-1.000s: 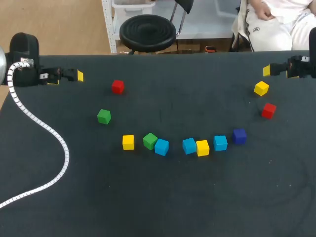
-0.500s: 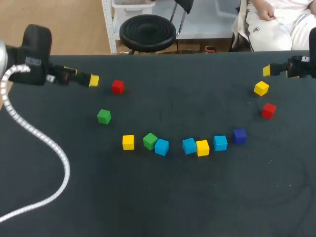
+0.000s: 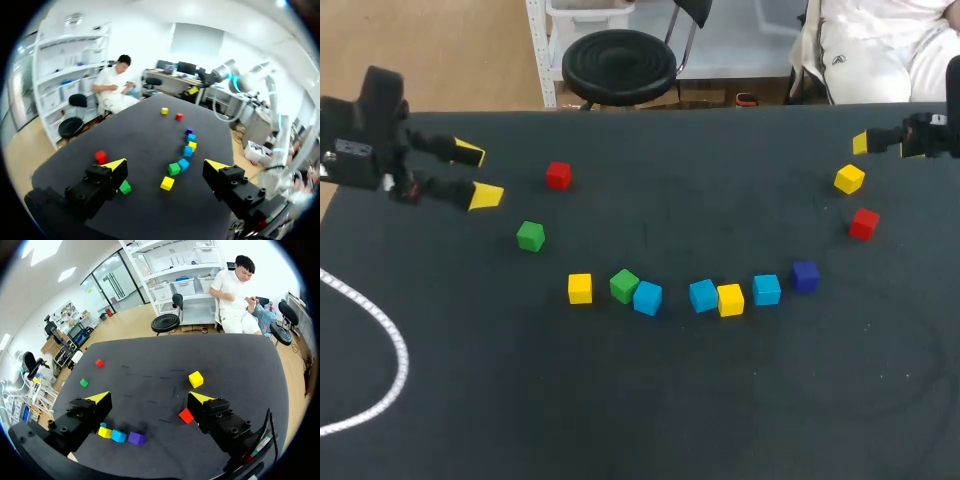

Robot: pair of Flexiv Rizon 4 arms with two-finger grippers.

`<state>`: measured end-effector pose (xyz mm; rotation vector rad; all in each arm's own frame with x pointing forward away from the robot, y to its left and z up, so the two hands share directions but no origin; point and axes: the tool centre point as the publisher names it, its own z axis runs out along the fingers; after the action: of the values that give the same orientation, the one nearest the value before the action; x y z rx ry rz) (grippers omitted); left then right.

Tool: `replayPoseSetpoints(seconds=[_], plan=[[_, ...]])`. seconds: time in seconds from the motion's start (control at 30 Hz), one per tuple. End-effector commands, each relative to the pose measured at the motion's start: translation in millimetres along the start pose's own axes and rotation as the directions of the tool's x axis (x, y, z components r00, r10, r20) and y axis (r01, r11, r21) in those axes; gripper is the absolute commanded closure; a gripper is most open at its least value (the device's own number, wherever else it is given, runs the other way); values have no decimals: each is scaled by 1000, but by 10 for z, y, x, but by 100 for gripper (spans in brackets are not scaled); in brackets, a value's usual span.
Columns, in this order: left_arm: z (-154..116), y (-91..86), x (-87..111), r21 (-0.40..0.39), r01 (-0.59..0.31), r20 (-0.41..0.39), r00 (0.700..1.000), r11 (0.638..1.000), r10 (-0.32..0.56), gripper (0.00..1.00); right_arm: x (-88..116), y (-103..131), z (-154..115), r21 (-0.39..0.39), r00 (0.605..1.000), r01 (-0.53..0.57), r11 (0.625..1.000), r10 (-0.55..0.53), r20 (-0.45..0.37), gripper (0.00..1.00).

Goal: Place the blue cubes, place green cubes on the blue cubes, place the yellow cubes on the green cubes, then place the red cubes on the yellow cubes, and place purple cube on the red cubes.

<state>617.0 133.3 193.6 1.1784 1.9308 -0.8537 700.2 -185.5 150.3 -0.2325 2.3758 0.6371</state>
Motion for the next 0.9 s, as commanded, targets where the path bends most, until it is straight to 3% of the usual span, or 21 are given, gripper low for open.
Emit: replayPoseSetpoints(seconds=[0.03,0.33,0.4,0.43,0.5,0.57,0.7,0.73,0.8,0.87,0.9], plan=[[-42,56,9,251,-29,6,1000,967,29,0,2,8,-2,4,1000,0,1000,0,1,0],[-42,56,9,251,-29,6,1000,967,29,0,2,8,-2,4,1000,0,1000,0,1,0],[30,-55,-135,297,-168,103,984,940,143,0,2,8,-2,4,1000,0,1000,0,1,0],[84,-134,-204,320,-244,102,970,916,223,0,2,8,-2,4,1000,0,1000,0,1,0],[209,-270,-299,337,-309,-8,944,889,331,0,2,8,-2,4,1000,0,1000,0,1,0],[325,-403,-345,335,-367,-125,896,868,427,0,2,8,-2,4,1000,0,1000,0,1,0],[474,-651,-352,261,-500,-206,807,826,554,0,2,8,-2,4,1000,0,1000,0,1,0],[493,-674,-337,233,-513,-215,802,826,558,0,2,8,-2,4,1000,0,1000,0,1,0],[565,-671,-283,190,-488,-233,820,852,522,0,2,8,-2,4,1000,0,1000,0,1,0],[664,-655,-214,166,-504,-275,802,848,530,0,2,8,-2,4,1000,0,1000,0,1,0],[713,-641,-170,137,-490,-300,808,861,507,0,2,8,-2,4,1000,0,1000,0,1,0]])
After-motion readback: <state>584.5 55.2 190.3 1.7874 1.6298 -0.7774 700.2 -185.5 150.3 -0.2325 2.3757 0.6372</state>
